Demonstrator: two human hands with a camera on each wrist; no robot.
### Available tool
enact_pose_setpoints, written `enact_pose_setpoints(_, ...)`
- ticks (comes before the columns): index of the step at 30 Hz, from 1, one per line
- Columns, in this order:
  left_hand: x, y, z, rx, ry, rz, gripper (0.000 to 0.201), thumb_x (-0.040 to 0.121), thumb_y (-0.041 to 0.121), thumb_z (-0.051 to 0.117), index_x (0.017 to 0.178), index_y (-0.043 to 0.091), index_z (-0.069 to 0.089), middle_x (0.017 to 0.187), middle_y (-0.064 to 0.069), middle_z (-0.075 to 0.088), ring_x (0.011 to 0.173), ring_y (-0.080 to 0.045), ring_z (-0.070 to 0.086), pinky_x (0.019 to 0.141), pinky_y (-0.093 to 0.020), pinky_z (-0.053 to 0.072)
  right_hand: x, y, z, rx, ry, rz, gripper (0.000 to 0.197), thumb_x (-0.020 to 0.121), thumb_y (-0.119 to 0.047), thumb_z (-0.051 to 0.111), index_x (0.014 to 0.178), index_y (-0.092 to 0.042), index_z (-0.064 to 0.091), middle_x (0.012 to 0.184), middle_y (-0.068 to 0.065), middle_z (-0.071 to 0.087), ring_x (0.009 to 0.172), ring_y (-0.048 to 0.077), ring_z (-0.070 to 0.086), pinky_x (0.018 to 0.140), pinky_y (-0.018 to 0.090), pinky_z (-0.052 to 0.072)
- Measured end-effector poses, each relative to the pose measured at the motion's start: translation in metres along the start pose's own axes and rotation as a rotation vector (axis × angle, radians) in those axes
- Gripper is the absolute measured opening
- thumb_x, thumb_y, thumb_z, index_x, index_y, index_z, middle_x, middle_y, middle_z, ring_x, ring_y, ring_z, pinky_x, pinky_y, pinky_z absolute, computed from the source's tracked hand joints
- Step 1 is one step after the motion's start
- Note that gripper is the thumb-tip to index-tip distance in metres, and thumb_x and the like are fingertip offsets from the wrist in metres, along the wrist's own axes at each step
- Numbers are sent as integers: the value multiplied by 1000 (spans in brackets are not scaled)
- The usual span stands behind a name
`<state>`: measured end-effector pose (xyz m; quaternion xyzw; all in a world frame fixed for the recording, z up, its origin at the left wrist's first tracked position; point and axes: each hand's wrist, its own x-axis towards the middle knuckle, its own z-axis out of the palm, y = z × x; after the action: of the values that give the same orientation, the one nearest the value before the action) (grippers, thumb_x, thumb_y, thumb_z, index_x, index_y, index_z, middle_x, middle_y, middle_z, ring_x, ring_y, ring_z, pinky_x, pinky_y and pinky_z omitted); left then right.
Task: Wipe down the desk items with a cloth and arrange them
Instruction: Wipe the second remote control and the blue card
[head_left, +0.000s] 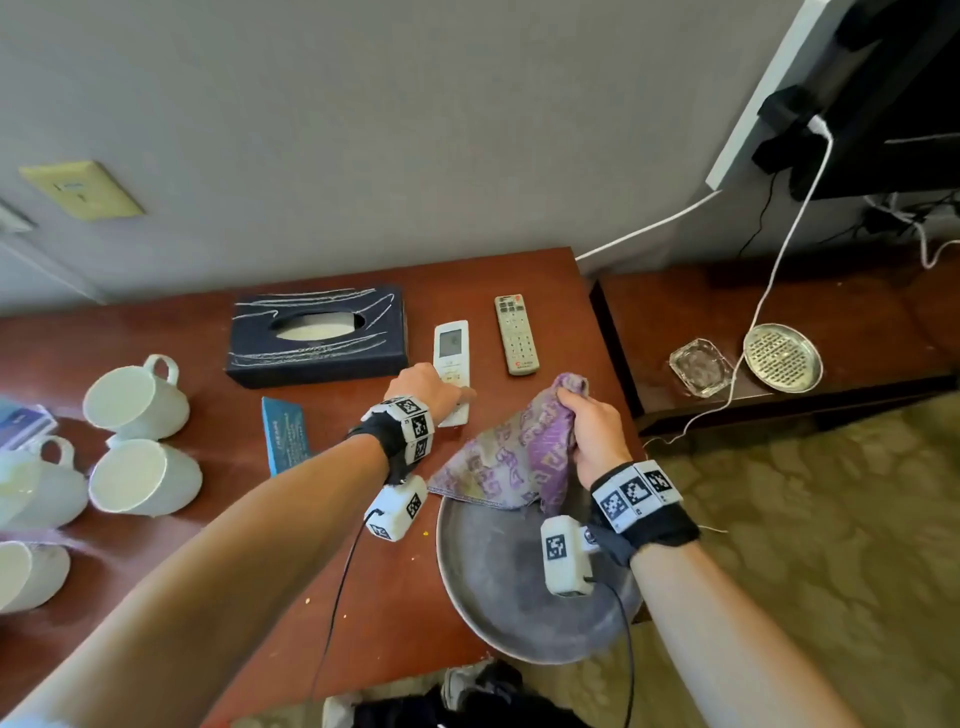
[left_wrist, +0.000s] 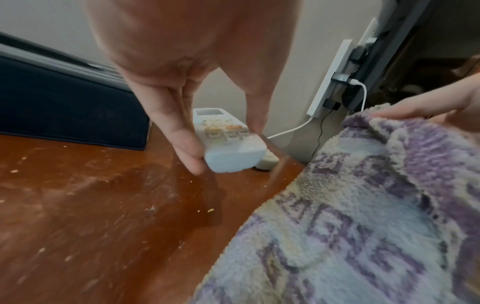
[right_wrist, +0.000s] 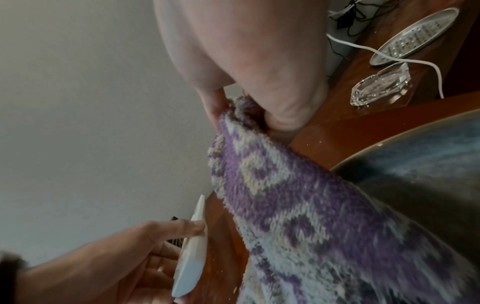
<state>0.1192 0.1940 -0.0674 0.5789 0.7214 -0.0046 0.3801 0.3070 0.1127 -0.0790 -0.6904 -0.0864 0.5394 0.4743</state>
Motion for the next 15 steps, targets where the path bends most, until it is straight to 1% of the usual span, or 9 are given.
enact_pose_setpoints(1, 7, 3, 2, 3, 0, -9, 48, 84, 47, 75, 109, 12, 54, 124, -12, 67, 106, -30, 66, 74, -33, 52, 6, 0, 0, -3, 8, 9, 16, 86, -17, 73, 92, -1, 71, 91, 19, 75, 89, 34, 73, 93, 52, 55)
enact_pose_setpoints(3, 21, 9, 7, 13, 5, -36, 53, 83, 48, 76, 115, 10, 58, 124, -12, 67, 107, -30, 67, 81, -36, 57, 17, -2, 0, -5, 20, 30, 20, 85, -16, 73, 95, 2, 70, 92, 20, 74, 89, 34, 73, 93, 52, 55)
enact_pose_setpoints(5, 34, 14, 11, 26, 13, -54, 57, 82, 49, 76, 119, 9, 59, 124, -12, 67, 107, -31, 67, 85, -37, 57, 27, -4, 0, -19, 24, 48, 20, 86, -16, 73, 94, 1, 69, 92, 20, 74, 89, 34, 72, 93, 51, 55)
enact_pose_setpoints(7, 44, 20, 15, 42, 30, -64, 61, 82, 49, 76, 122, 7, 56, 124, -12, 66, 109, -31, 66, 82, -33, 55, 36, -5, -1, -30, 27, 68, 20, 86, -17, 73, 94, 1, 69, 91, 19, 74, 89, 35, 72, 93, 51, 55)
enact_pose_setpoints(8, 49, 23, 17, 51, 39, -72, 66, 82, 51, 76, 125, 6, 54, 125, -13, 65, 110, -32, 65, 82, -34, 54, 40, -4, -2, -36, 28, 75, 21, 85, -18, 74, 94, 1, 70, 91, 19, 74, 89, 34, 72, 93, 51, 55)
enact_pose_setpoints(11, 61, 32, 25, 73, 51, -103, 80, 80, 53, 76, 133, 4, 42, 128, -14, 61, 116, -33, 61, 91, -38, 54, 47, 0, -7, -55, 39, 94, 24, 84, -20, 74, 95, 1, 70, 90, 18, 75, 89, 35, 73, 93, 52, 55)
enact_pose_setpoints(13, 66, 36, 29, 81, 50, -113, 83, 79, 54, 76, 134, 3, 41, 128, -14, 59, 116, -34, 61, 92, -38, 53, 50, 1, -11, -57, 53, 105, 25, 84, -19, 75, 95, 3, 69, 91, 19, 74, 88, 35, 72, 93, 53, 55)
enact_pose_setpoints(15, 71, 39, 32, 98, 45, -113, 85, 78, 58, 76, 134, 3, 43, 129, -13, 59, 117, -33, 61, 92, -37, 52, 51, 2, -15, -57, 60, 110, 25, 84, -19, 75, 94, 3, 69, 91, 20, 74, 88, 35, 72, 93, 53, 55)
